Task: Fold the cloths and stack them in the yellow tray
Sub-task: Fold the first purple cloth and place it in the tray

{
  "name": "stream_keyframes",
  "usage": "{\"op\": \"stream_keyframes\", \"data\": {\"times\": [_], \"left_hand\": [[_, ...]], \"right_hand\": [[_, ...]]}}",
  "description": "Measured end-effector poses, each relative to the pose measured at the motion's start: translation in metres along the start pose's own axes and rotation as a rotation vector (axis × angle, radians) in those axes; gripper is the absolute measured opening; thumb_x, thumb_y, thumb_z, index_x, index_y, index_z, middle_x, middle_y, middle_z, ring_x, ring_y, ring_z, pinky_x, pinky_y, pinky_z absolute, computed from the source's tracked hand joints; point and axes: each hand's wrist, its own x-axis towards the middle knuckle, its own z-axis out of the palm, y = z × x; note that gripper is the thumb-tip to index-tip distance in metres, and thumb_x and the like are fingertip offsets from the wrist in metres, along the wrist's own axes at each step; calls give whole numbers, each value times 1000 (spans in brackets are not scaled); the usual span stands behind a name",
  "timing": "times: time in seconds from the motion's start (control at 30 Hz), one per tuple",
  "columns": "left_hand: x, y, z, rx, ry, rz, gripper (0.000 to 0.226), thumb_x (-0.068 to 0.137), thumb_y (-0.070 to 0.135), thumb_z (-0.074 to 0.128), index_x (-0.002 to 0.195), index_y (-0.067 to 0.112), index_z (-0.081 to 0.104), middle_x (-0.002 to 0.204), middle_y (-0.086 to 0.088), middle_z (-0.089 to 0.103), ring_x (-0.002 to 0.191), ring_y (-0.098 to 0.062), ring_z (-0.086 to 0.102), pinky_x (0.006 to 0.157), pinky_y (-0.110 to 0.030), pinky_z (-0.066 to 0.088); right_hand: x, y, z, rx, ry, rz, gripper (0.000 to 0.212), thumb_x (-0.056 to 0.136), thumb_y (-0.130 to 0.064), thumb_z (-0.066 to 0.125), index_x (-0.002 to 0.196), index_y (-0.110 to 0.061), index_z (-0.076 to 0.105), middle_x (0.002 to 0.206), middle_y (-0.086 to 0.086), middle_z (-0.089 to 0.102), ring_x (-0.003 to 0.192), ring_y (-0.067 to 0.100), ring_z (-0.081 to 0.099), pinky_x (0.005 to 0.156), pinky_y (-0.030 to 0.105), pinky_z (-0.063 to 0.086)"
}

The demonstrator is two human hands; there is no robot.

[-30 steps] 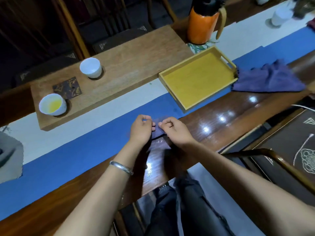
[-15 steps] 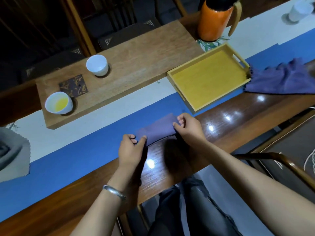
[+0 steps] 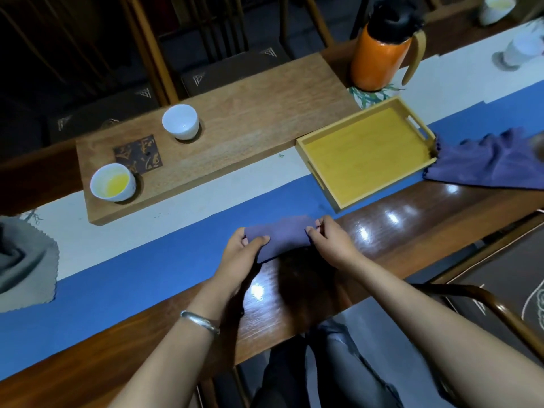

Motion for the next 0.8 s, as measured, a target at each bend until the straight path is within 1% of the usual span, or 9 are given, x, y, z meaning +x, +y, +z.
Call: {"op": "stream_keyframes", "data": {"times": [0.07,0.17,0.27,0.4,0.47,0.53,0.67,0.73,0.8], "left_hand": [[-3,14,-1,-164,-124,-44,24,73,17,70,96,13,63,93,-10,73,84,-23,69,76,-36,53],[-10,43,1,-238,-222,-37,16,82,6,62,98,9,63,92,-11,74,82,-21,71,67,-28,56],[-16,79,10,-299,-308,-2,19,85,0,57,103,3,64,94,-15,73,81,-22,71,65,-27,57],[-19,125,31,-316,-368,84,20,88,-1,54,101,5,67,95,-14,74,81,-22,72,67,-28,59],[-18,144,42,-258,-351,121,17,89,4,55,97,11,69,92,-12,73,80,-21,71,70,-31,58],[-13,157,54,-182,-296,135,18,89,10,58,106,10,65,98,-12,71,86,-23,68,73,-33,58],[6,169,83,-23,-182,141,29,89,16,62,114,2,59,109,-18,67,94,-28,66,81,-40,58],[15,172,104,23,-164,130,26,89,18,64,107,0,60,104,-19,67,92,-30,66,89,-47,56],[23,173,130,47,-121,121,19,88,21,66,91,3,59,92,-15,64,79,-24,65,80,-39,60]], "right_hand": [[-8,-8,-6,191,-88,33,31,95,-41,48,104,-11,47,95,-1,55,88,14,54,66,25,37],[-18,-22,-22,360,-176,57,42,90,-52,50,115,-18,48,108,-9,58,96,-2,54,75,18,40],[-18,-39,-41,552,-250,117,51,87,-54,54,124,-20,50,118,-3,63,106,10,61,88,30,50],[-14,-58,-74,920,-294,119,41,91,-36,55,127,-17,53,125,8,64,115,26,60,104,46,44],[-14,-65,-96,946,-215,65,38,90,-25,59,124,-7,55,122,18,65,110,32,63,95,45,49],[-12,-68,-122,926,-85,30,33,88,-14,62,118,-2,56,119,22,65,100,30,66,81,37,53],[0,-60,-171,790,86,-13,44,82,-12,71,122,-13,52,106,7,66,86,15,68,61,24,53],[10,-50,-192,755,107,-43,44,82,-13,72,121,-14,53,98,2,68,81,13,70,60,24,54],[25,-39,-214,715,132,-60,42,83,-12,71,121,-14,53,94,2,68,78,11,69,57,20,54]]}}
